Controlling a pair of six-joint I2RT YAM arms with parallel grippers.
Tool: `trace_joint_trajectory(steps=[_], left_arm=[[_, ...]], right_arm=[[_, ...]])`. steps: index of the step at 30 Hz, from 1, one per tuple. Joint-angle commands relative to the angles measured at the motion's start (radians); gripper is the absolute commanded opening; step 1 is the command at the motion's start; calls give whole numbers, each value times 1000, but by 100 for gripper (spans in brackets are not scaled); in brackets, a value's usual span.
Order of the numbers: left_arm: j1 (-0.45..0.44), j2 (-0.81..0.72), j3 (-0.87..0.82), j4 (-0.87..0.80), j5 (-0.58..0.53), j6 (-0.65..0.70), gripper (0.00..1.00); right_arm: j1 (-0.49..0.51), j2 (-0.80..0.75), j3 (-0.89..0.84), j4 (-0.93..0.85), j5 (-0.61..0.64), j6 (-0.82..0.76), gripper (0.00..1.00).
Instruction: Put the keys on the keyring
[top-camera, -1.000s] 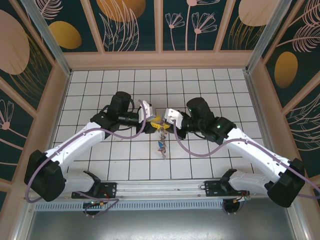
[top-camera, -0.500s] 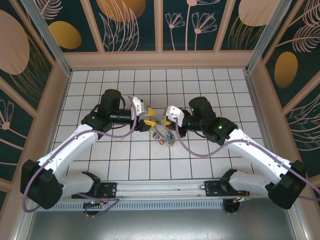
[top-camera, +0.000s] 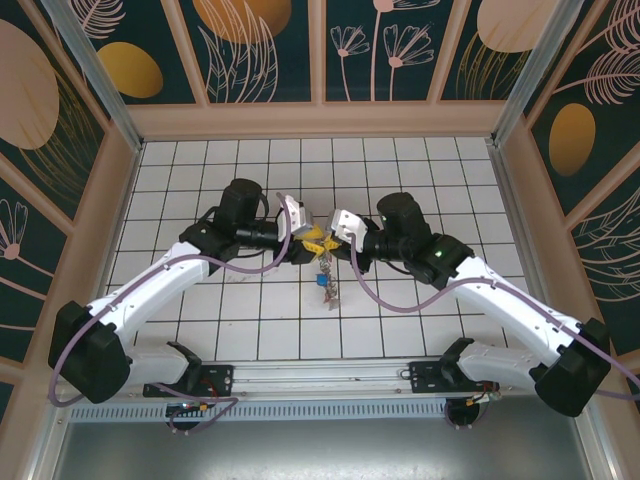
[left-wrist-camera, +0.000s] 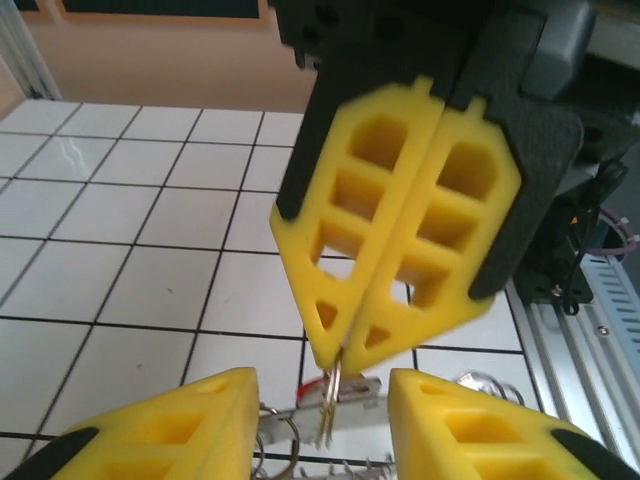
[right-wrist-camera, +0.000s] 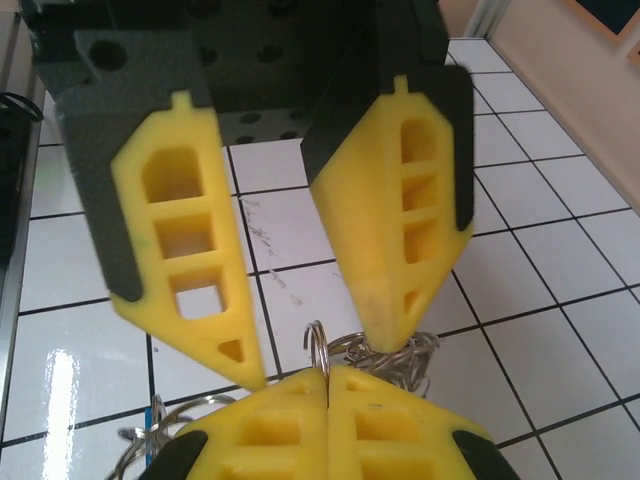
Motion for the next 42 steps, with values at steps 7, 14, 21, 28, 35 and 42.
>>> trace_joint_trajectory(steps=[7,14,21,28,35,42], left_arm=[[-9,15,45,-78,12,94,4],[-10,9,49,-101,-1,134,0],[12,-45,-11,117,82,0,0],[24,-51,-39,235,176,-70,0],[31,-38,-62,372,219,-171,0],[31,-32,-73,397,258,-180,0]], right_arm=[[0,6,45,69,-18,20,0],[-4,-15,35,75,-53,24,0],[-93,-71,-7,31,-187,55,27],[-110,-126,-56,43,-223,103,25],[-109,-92,-77,81,-238,154,24],[-110,-66,-64,104,-228,157,5]])
